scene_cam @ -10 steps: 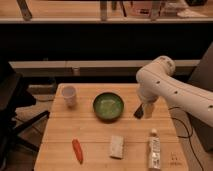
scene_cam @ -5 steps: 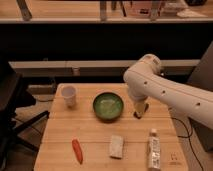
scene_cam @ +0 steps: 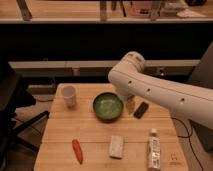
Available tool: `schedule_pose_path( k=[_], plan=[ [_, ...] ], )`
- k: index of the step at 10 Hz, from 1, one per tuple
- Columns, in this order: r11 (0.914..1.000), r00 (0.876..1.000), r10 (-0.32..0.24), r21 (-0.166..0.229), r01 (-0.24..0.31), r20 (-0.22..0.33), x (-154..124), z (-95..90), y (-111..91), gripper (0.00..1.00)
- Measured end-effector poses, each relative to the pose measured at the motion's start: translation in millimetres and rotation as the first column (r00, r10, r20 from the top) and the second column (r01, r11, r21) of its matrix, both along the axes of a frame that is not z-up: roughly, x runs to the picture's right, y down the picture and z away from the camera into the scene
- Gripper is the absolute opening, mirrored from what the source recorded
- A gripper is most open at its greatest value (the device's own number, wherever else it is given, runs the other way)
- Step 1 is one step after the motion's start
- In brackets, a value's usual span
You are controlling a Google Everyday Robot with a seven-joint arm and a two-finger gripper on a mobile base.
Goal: Place the ceramic cup in the ceramic bowl
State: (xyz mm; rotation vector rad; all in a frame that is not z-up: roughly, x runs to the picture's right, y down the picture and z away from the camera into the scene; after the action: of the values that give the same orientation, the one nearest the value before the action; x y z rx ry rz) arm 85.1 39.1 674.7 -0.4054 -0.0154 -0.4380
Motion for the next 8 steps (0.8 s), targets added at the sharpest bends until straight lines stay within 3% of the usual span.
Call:
schedule_pose_path(
  k=[3, 8],
  plan=[
    [0.9986, 0.998, -0.052, 0.007, 0.052, 0.039, -35.4, 1.3, -6.0, 0.80],
    [0.9917, 0.986, -0.128, 0.020, 0.127, 0.108, -63.4, 1.3, -16.6, 0.80]
  ],
)
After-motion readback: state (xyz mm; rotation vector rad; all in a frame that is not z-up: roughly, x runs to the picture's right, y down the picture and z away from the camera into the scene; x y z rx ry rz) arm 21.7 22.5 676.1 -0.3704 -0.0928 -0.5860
